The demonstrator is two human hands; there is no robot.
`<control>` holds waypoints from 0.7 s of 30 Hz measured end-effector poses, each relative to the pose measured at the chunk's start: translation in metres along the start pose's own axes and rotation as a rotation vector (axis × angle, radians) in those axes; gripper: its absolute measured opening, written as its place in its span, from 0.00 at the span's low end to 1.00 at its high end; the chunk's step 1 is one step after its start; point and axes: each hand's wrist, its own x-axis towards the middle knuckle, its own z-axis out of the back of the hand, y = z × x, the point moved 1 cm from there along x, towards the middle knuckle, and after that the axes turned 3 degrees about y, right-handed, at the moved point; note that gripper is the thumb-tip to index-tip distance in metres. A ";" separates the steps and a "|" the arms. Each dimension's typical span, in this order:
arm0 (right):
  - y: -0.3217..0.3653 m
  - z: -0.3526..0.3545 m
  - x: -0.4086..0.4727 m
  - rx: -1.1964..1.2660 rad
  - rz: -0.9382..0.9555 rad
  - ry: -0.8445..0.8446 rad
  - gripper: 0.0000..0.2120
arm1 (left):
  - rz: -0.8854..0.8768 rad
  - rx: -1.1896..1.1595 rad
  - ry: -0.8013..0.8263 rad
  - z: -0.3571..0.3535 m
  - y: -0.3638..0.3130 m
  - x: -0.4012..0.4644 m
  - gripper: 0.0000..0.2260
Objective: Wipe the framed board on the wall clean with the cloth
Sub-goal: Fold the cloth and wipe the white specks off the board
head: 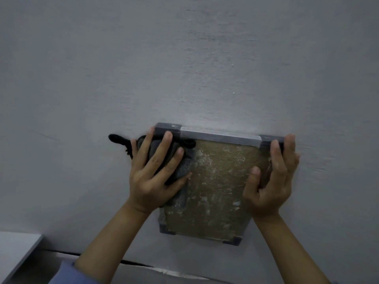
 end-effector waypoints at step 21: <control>-0.002 0.002 -0.002 -0.029 0.036 0.027 0.28 | 0.102 0.080 0.042 -0.011 -0.028 -0.005 0.28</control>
